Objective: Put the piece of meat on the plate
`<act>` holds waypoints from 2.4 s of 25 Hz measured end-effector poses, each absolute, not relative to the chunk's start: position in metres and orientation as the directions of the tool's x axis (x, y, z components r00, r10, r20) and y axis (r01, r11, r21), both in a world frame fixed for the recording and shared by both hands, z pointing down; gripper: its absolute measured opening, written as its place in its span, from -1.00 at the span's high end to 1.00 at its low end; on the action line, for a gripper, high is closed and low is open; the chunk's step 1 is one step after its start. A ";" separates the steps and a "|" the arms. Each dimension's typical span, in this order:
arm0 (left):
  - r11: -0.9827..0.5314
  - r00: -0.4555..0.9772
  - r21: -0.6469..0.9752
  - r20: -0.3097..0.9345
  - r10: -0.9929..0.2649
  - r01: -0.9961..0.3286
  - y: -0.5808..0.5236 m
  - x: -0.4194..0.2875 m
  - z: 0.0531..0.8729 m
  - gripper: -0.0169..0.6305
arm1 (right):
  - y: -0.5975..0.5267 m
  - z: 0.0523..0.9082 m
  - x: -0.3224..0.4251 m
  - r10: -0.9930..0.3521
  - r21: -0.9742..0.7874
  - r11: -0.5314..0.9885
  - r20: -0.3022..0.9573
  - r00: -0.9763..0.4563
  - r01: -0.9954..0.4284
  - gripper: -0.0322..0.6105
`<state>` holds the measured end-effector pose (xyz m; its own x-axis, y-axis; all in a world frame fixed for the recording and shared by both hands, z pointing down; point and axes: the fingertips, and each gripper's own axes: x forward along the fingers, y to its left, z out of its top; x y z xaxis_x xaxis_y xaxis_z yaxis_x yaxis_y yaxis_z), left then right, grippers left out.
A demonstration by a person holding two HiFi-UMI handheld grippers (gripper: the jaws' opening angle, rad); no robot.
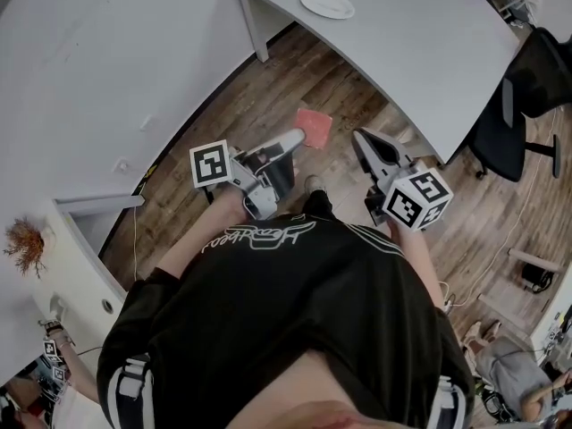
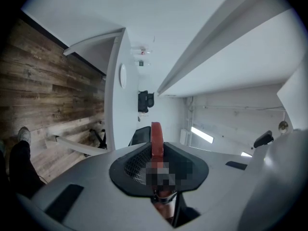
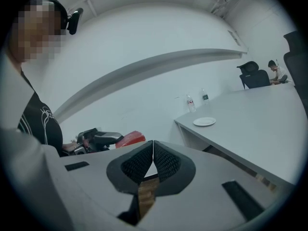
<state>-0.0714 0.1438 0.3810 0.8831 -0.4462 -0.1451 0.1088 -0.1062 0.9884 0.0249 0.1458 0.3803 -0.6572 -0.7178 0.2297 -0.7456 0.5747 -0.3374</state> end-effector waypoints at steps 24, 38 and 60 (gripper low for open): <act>-0.109 0.841 0.993 -0.099 -0.532 0.048 0.037 0.014 0.372 0.71 | 0.025 0.366 0.111 -0.666 -0.359 0.645 0.167 -0.727 -0.674 0.87; -0.158 0.829 0.987 -0.106 -0.549 0.022 0.012 0.040 0.357 0.71 | -0.009 0.351 0.132 -0.645 -0.351 0.686 0.111 -0.756 -0.637 0.87; -0.130 0.861 0.990 -0.114 -0.495 0.056 -0.083 0.032 0.364 0.71 | -0.087 0.366 0.126 -0.708 -0.349 0.618 0.143 -0.691 -0.705 0.87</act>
<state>0.0319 -0.0832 0.3640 0.8615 -0.4949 -0.1136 0.0559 -0.1300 0.9899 0.1261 -0.0870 0.3659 -0.6915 -0.7081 0.1428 -0.7046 0.6176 -0.3495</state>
